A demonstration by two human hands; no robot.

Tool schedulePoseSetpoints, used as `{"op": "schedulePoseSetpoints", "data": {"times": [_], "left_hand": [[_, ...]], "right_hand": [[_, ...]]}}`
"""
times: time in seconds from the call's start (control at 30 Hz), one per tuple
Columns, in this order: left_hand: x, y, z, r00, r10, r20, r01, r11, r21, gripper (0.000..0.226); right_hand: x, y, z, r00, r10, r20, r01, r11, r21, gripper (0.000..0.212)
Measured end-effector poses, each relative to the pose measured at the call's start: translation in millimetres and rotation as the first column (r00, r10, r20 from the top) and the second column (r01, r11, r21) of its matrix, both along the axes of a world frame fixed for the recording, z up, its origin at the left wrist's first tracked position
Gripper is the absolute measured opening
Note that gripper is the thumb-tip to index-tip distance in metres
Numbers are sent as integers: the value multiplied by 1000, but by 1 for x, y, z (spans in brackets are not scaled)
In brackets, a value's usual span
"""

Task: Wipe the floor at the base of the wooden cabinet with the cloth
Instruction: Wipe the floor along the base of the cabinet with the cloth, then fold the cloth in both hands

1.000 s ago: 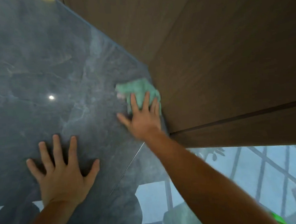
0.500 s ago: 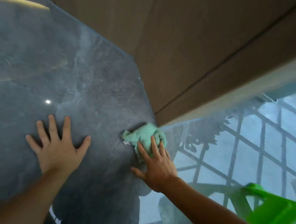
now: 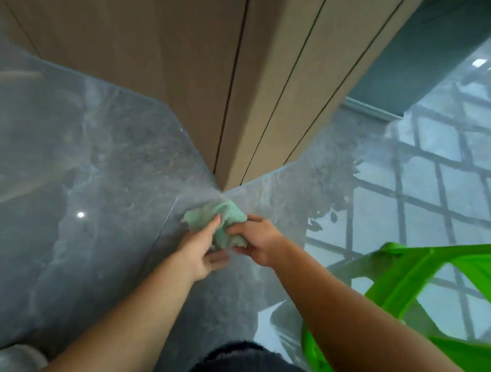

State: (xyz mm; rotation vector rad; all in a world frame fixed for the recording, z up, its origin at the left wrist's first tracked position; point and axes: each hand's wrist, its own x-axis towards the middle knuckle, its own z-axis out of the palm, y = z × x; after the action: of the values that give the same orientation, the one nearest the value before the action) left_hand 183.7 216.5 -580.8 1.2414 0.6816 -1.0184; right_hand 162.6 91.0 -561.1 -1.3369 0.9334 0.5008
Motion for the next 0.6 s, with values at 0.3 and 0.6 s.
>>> {"op": "schedulePoseSetpoints", "data": {"times": [0.3, 0.6], "left_hand": [[-29, -56, 215, 901, -363, 238, 402, 904, -143, 36], [-219, -183, 458, 765, -602, 230, 609, 791, 47, 49]], "right_hand": [[-114, -49, 234, 807, -533, 254, 486, 844, 227, 29], [-325, -130, 444, 550, -818, 170, 834, 527, -163, 28]]}}
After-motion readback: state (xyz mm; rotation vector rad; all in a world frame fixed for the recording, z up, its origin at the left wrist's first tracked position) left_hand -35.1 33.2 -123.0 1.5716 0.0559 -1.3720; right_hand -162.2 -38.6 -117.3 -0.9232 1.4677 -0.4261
